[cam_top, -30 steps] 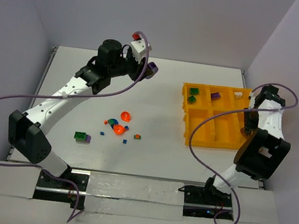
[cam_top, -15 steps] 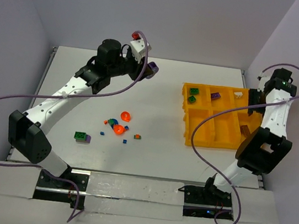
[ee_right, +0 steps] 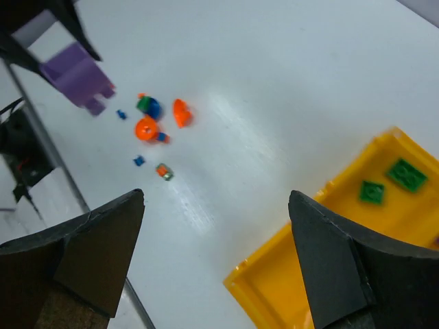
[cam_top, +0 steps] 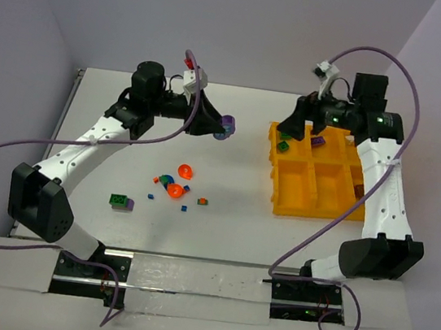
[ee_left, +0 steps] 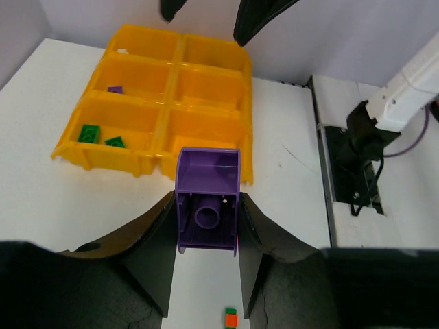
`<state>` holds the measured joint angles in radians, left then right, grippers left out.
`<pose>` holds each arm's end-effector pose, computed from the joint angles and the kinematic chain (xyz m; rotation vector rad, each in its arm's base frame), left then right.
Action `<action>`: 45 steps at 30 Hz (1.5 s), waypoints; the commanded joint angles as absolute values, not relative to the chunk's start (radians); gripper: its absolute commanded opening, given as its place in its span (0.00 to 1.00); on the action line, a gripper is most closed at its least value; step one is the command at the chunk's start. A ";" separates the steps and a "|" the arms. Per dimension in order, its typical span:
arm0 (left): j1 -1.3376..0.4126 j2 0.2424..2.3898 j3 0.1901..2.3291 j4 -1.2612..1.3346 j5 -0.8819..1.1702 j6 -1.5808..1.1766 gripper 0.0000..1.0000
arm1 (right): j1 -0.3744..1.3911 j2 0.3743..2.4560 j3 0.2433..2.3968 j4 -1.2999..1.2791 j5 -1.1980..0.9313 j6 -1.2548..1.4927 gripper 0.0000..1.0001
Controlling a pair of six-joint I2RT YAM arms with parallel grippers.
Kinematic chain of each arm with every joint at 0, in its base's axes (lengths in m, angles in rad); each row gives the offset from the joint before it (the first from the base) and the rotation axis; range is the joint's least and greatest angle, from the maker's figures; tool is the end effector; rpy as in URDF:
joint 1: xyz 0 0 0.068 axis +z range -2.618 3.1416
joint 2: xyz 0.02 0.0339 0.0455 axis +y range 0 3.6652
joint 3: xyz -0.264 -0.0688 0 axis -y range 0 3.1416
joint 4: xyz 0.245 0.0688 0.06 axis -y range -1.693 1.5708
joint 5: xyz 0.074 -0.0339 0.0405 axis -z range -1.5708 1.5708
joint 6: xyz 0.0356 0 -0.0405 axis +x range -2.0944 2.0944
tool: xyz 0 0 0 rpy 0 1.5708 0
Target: Sort the legos into containers by color
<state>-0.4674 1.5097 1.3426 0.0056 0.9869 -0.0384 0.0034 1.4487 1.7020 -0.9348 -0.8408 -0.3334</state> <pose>0.2972 -0.1832 0.3804 1.0885 1.4516 -1.2102 0.2858 0.0275 0.4334 -0.7702 1.9381 0.7398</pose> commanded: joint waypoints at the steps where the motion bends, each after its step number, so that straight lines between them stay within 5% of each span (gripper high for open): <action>1: -0.467 1.488 1.411 -0.060 1.134 0.137 0.00 | 0.119 1.460 1.728 -0.791 -1.047 -0.361 0.93; 17: -0.496 1.485 1.441 -0.227 1.135 0.338 0.01 | 0.399 1.563 1.839 -0.903 -1.038 -0.585 0.93; 32: -0.499 1.473 1.440 -0.216 1.121 0.339 0.01 | 0.453 1.612 1.839 -0.985 -0.960 -0.723 0.84; 36: -0.497 1.472 1.439 -0.207 1.115 0.332 0.01 | 0.454 1.623 1.842 -1.000 -0.954 -0.737 0.73; 41: -0.496 1.471 1.437 -0.198 1.101 0.322 0.01 | 0.459 1.621 1.832 -0.975 -0.929 -0.724 0.36; 42: -0.497 1.471 1.437 -0.195 1.097 0.320 0.02 | 0.460 1.622 1.832 -0.972 -0.926 -0.722 0.35; 45: -0.495 1.473 1.434 -0.172 1.063 0.267 0.22 | 0.460 1.624 1.842 -0.969 -0.909 -0.710 0.13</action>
<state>-0.4900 1.5093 1.3922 -0.2258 1.0757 0.3109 0.4522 1.6272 1.8122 -0.9874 -0.9367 -0.7198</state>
